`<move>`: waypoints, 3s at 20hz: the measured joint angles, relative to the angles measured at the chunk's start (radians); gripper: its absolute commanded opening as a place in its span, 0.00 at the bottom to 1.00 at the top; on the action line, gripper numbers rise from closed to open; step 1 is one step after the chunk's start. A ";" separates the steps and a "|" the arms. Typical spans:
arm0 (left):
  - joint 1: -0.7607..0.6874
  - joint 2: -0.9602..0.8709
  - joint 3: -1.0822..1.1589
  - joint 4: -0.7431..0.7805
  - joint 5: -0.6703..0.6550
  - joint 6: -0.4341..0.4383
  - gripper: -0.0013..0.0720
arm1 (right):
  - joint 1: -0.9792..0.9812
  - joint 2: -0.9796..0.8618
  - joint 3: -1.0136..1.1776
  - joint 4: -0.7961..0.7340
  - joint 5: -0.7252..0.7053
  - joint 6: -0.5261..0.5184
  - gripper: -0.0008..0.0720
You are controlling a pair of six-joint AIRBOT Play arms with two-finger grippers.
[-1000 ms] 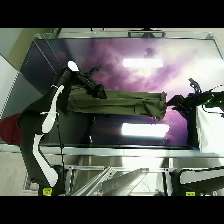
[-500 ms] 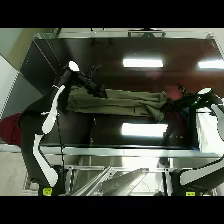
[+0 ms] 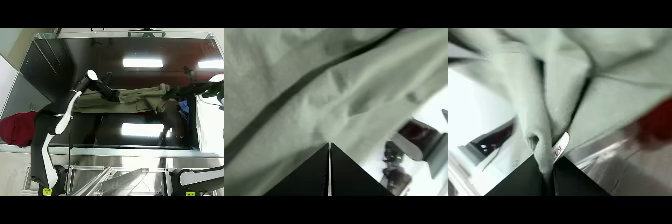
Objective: Fold the shirts.
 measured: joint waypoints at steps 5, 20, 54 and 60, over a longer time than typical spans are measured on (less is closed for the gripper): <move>-0.071 -0.094 0.164 -0.066 0.018 -0.041 0.04 | 0.000 0.087 0.110 0.041 0.077 0.033 0.04; 0.502 0.502 0.152 -0.465 -0.226 0.108 0.04 | 0.656 -0.057 0.164 0.316 -0.458 -0.049 0.05; 0.603 0.605 0.150 -0.504 -0.328 0.123 0.04 | 0.547 -0.347 0.148 0.149 -0.413 0.220 0.04; 0.603 0.605 0.150 -0.504 -0.331 0.124 0.04 | 0.421 -0.229 0.375 0.214 -0.394 0.293 0.04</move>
